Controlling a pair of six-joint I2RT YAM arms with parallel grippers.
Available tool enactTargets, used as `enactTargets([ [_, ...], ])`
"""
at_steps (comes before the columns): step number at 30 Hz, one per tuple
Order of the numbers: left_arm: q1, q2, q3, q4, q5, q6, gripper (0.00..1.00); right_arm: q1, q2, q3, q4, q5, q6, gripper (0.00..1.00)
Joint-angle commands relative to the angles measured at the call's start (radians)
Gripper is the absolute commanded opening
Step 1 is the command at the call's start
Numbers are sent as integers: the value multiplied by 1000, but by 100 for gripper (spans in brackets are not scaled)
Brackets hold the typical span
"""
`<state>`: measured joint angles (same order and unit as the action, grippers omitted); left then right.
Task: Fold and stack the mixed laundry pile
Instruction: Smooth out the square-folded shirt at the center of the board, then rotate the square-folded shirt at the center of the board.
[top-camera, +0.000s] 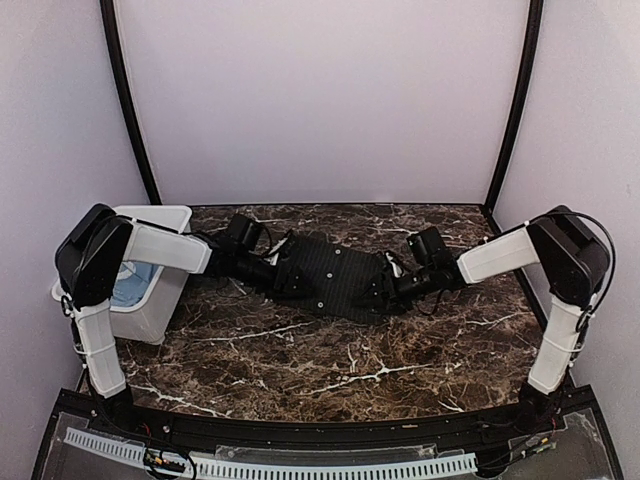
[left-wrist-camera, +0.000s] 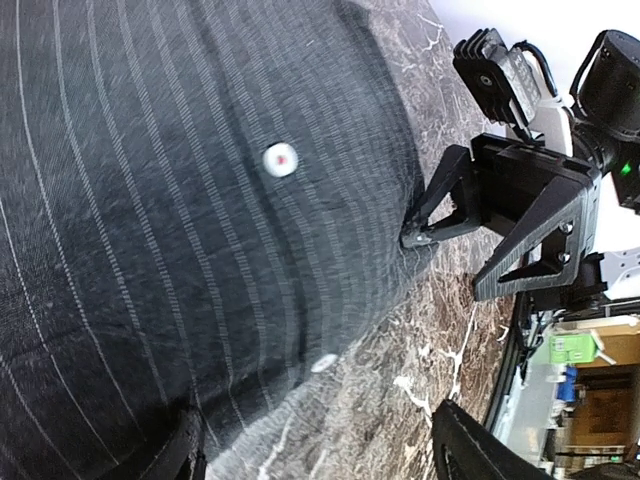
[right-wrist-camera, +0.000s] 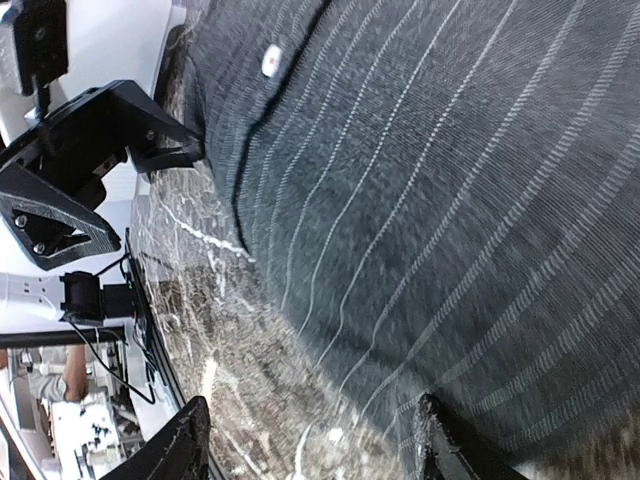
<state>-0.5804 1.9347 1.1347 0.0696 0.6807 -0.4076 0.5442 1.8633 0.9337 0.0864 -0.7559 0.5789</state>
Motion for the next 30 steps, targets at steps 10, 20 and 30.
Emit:
enactTargets([
  [10,-120,29,343,-334,-375,217,70,-151,-216,17,-174,167,-82,61],
  [20,-125,195,407,-404,-395,290,66,-162,70,350,-211,236,-176,55],
  [30,-70,198,418,-428,-483,461,63,-146,234,468,-329,312,-287,40],
])
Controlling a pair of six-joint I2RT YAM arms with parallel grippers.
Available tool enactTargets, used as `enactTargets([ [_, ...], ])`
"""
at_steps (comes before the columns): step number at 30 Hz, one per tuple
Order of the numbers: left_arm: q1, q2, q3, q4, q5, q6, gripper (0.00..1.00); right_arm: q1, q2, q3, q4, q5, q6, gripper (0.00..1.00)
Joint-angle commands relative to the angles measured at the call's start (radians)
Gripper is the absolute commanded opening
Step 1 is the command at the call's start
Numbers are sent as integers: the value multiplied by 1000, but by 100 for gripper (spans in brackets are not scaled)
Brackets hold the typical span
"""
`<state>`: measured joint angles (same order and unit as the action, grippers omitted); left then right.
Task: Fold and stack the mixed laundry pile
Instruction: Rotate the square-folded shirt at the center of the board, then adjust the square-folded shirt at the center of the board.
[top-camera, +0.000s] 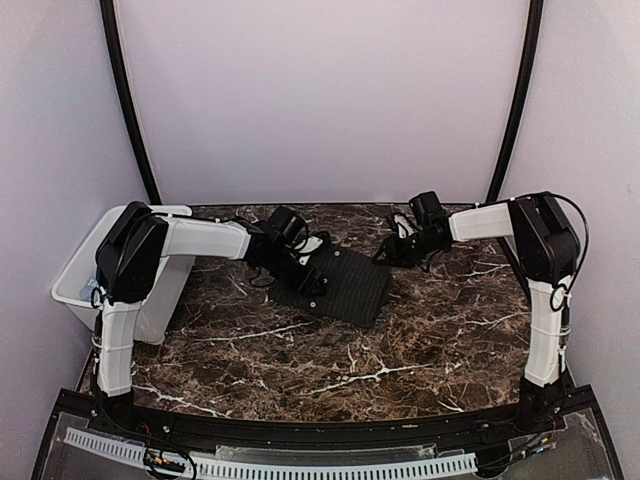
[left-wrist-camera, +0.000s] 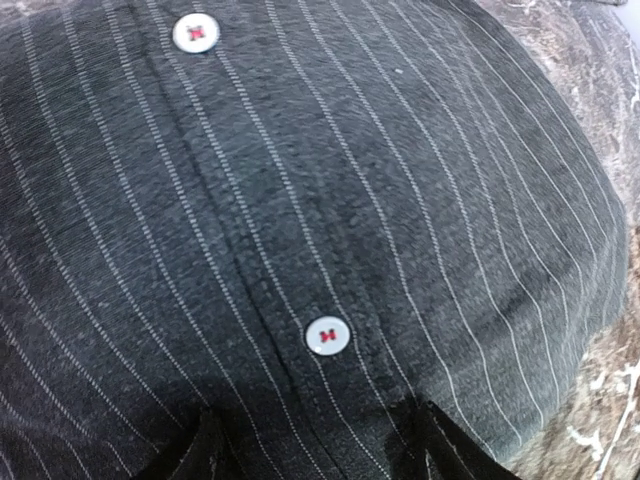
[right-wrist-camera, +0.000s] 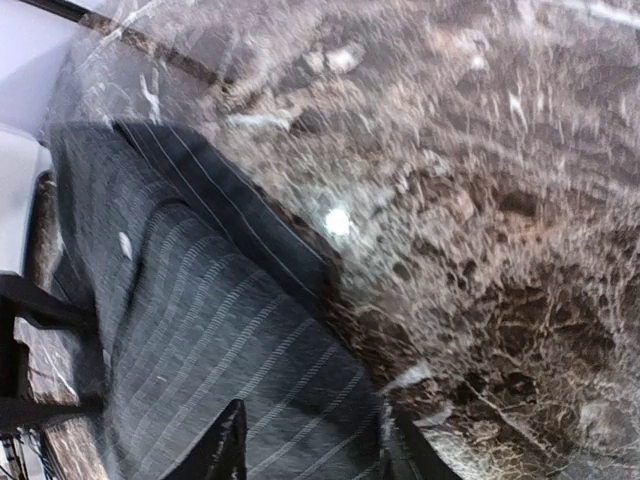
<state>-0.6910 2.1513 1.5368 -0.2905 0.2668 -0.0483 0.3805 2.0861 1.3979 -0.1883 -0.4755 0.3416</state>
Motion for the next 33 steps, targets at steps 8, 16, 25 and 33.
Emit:
enactTargets([
  [8,-2,-138,35,-45,-214,191,70,103,-88,-171,-28,30,-2,16],
  [16,-251,-233,-122,-21,-395,243,77,185,-169,-327,53,20,115,0],
  [25,-304,-228,-204,50,-462,267,75,187,-272,-360,34,-1,169,44],
  [33,-306,-242,-230,116,-433,287,75,182,-209,-392,74,-73,251,50],
])
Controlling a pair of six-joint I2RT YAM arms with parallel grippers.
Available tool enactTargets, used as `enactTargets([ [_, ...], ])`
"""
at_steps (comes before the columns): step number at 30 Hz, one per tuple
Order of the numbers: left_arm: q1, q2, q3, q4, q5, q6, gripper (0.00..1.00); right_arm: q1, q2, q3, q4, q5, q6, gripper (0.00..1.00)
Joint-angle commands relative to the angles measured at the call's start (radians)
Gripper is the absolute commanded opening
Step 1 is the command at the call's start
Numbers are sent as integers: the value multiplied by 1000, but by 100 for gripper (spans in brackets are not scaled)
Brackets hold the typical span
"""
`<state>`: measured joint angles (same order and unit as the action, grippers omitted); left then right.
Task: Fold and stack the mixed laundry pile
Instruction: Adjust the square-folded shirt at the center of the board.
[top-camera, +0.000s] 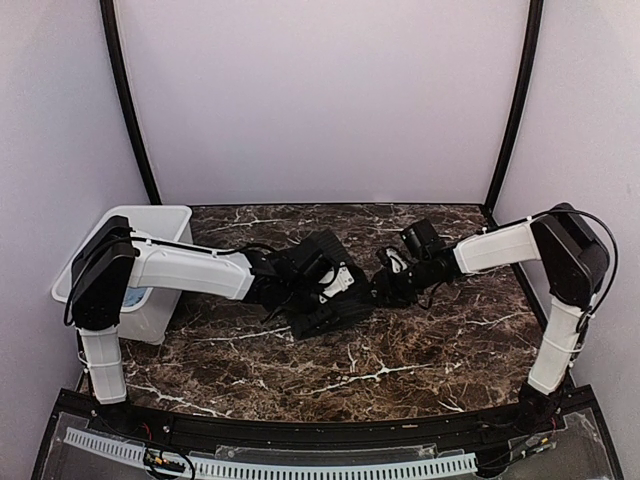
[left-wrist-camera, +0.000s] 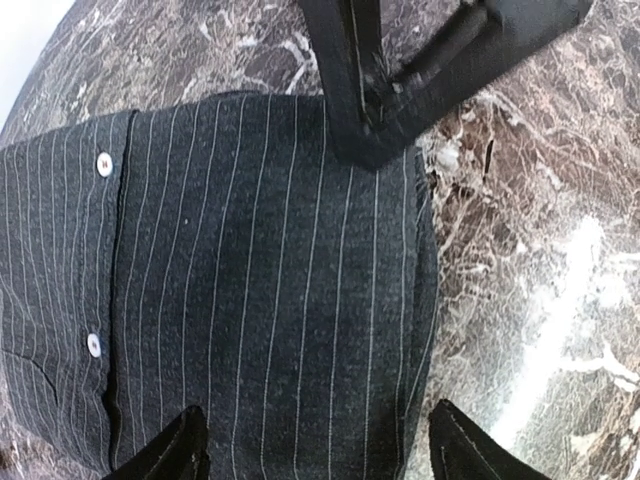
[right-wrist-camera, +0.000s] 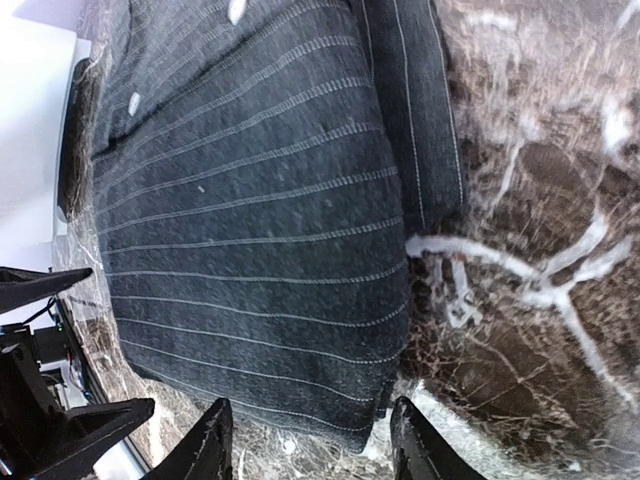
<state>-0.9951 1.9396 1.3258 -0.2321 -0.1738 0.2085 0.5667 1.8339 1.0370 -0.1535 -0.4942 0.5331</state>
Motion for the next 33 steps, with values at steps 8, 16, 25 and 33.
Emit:
enactTargets([
  [8,-43,39,28,129,49,117,58,-7,59,-36,85,-95,106,50],
  [16,-45,159,75,125,112,159,55,-22,34,-70,82,-96,116,53],
  [25,-42,191,87,110,61,175,14,-33,-1,-112,81,-133,142,64],
  [33,-26,115,84,134,131,122,0,-33,31,-134,149,-202,192,62],
])
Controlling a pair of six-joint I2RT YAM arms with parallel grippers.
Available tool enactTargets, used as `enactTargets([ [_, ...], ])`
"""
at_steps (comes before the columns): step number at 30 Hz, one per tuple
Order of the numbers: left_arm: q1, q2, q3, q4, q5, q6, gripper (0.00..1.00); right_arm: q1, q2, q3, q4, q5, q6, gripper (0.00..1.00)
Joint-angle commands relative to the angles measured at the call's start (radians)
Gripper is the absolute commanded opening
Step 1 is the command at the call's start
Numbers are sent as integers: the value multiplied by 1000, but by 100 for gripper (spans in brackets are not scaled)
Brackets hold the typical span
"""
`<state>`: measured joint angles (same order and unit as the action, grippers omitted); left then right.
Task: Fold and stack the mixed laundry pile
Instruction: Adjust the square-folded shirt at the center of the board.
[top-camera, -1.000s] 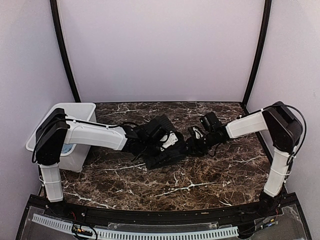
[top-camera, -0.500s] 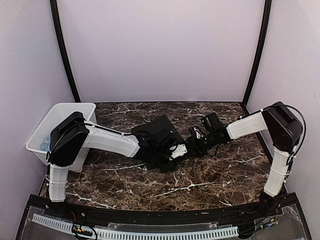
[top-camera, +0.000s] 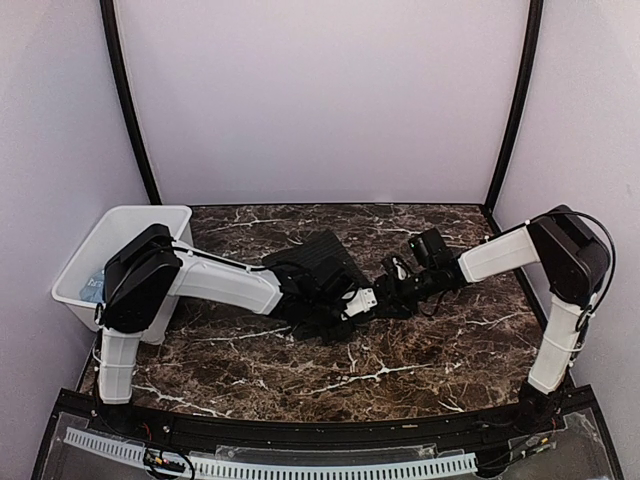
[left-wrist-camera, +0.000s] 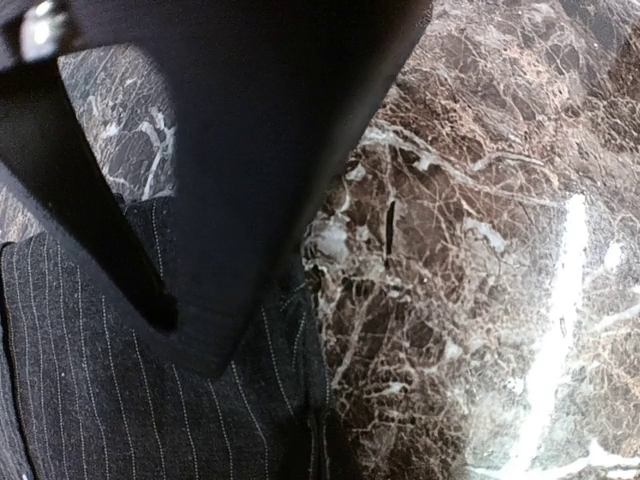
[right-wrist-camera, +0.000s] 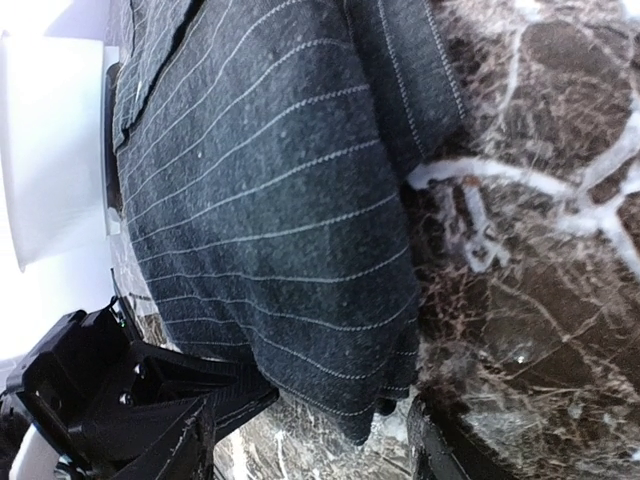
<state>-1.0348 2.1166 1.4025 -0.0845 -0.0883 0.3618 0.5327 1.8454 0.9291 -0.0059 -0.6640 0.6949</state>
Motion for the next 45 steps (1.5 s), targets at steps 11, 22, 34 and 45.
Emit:
enactTargets([
  [11,26,-125,-32,19,85,-41,0,3,82,7,98,-77,70,42],
  [22,33,-180,-100,45,55,-31,31,18,7,-15,165,-67,125,0],
  [34,17,-222,-184,168,-24,-3,67,35,-86,-20,153,-44,119,0],
  [45,-65,-105,-125,223,-357,18,81,50,-124,-12,166,-46,158,0],
])
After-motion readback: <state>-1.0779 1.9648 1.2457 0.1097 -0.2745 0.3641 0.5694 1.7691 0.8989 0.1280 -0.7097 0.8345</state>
